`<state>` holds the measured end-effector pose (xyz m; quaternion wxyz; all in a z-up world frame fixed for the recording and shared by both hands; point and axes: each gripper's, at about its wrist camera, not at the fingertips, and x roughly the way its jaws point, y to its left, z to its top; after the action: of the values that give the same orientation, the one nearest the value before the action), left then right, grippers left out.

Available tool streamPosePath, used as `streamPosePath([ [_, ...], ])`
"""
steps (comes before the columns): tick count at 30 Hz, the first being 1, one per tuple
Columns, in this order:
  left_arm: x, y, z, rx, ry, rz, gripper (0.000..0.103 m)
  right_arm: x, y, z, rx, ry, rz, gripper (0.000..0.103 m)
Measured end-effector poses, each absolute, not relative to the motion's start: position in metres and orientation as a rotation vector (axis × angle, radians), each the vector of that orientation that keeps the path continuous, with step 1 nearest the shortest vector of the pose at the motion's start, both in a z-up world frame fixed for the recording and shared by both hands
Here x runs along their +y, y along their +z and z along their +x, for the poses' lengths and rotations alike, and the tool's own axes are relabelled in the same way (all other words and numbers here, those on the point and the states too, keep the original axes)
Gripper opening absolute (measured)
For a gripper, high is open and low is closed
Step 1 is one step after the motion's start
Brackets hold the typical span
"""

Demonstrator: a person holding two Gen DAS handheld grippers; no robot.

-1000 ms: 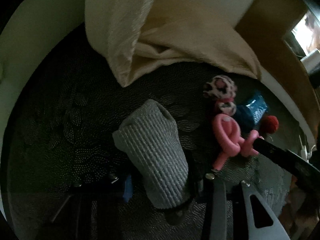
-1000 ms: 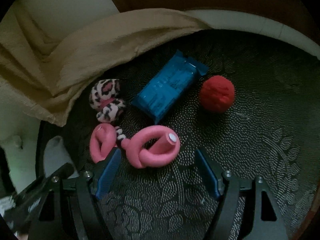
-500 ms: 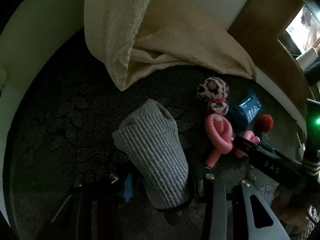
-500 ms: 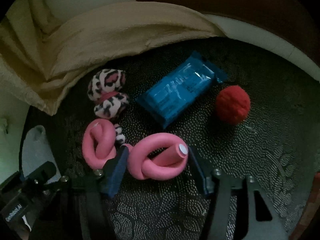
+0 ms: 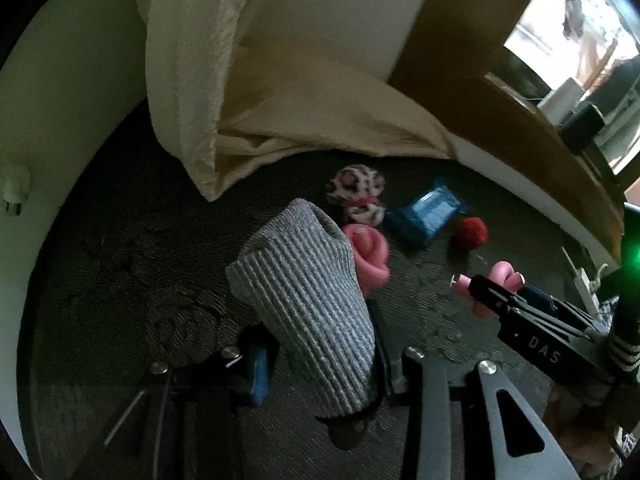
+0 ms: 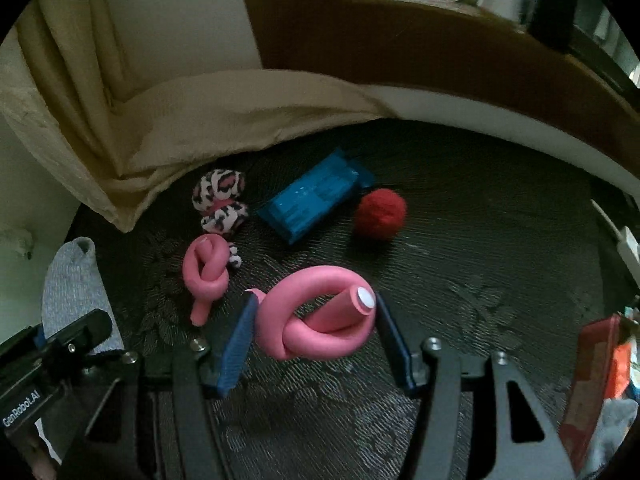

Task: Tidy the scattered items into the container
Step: 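Grasp the white sock with the left gripper while the right grasps the pink loops, then carry the white sock and pink loops over the tray and release both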

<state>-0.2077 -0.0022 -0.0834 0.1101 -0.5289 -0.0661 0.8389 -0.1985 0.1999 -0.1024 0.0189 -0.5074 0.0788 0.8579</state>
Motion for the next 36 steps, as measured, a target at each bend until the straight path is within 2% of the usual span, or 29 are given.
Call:
streamPosePath([
  [17, 0.089, -0.047, -0.140, -0.072, 2.406, -1.436, 0.041, 0.272, -0.061, -0.116, 0.279, 2.655, -1.401, 0.063],
  [36, 0.285, -0.029, -0.057, 0.052, 2.133, -1.322, 0.041, 0.469, -0.041, 0.029, 0.475, 2.408, -1.210, 0.063],
])
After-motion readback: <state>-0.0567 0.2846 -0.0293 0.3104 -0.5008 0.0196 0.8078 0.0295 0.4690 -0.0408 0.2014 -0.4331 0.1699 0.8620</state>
